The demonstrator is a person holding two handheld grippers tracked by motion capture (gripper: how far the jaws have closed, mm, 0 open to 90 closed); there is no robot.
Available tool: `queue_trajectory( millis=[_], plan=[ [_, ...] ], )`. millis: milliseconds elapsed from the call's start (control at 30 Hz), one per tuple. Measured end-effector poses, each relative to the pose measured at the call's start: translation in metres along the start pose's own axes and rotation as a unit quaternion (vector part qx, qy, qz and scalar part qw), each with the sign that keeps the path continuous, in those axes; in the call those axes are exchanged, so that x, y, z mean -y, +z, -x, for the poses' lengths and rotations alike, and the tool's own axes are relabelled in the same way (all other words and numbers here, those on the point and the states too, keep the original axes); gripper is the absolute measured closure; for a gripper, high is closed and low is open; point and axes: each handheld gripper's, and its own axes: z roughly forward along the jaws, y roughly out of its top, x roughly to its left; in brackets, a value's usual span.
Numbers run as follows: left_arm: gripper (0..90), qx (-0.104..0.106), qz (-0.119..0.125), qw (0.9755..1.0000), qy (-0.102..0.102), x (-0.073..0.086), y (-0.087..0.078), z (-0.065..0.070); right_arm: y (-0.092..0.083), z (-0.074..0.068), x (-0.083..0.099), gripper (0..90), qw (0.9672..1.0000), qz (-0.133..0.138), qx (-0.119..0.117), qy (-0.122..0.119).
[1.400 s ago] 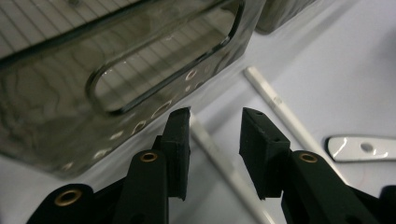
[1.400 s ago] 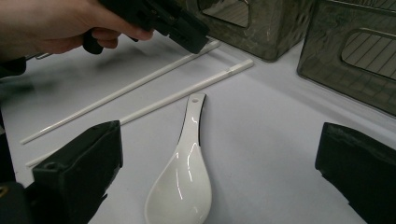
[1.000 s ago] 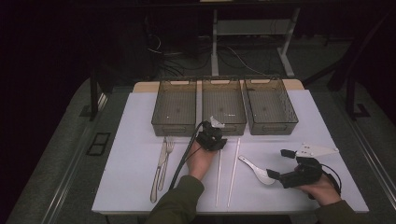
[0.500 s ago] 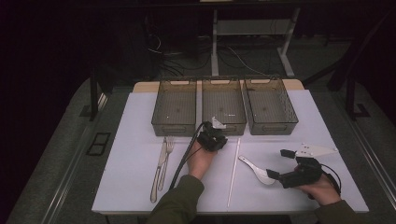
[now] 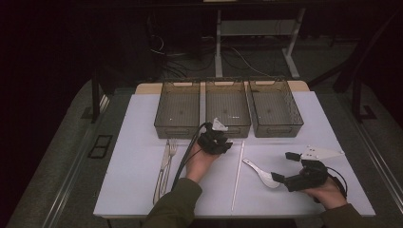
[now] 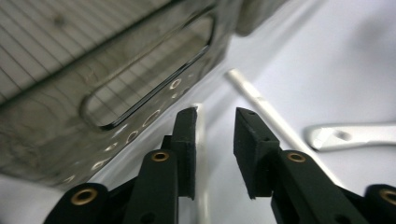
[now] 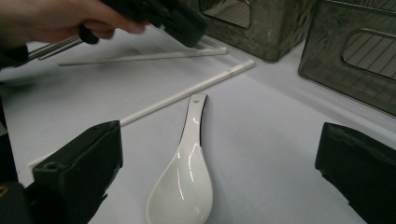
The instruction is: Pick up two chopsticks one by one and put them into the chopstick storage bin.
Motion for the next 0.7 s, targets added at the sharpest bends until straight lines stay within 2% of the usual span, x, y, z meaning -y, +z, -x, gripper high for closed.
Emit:
queue_trajectory(
  millis=[133,267,367,433,700],
  plan=[
    [66.5,0.01,0.004,0.9999,0.01,0.009,-0.028,0.003,0.0,0.0,0.0,0.9,1.0,0.0,0.002,0.0],
    [67.1,0.014,0.005,0.9998,0.016,0.028,-0.044,0.004,0.001,-0.001,0.0,0.9,1.0,-0.002,0.003,0.001],
    [69.5,0.01,0.005,0.9998,0.014,0.042,-0.047,0.002,0.001,-0.001,0.0,0.9,1.0,-0.003,0.004,0.001],
    [71.2,0.007,0.008,0.9999,0.003,0.05,-0.046,0.001,0.001,-0.001,0.0,0.9,1.0,-0.004,0.004,0.002],
    [75.8,0.0,0.004,1.0,0.005,0.053,-0.036,0.0,0.001,-0.001,0.0,0.9,1.0,-0.004,0.003,0.0]
  ],
)
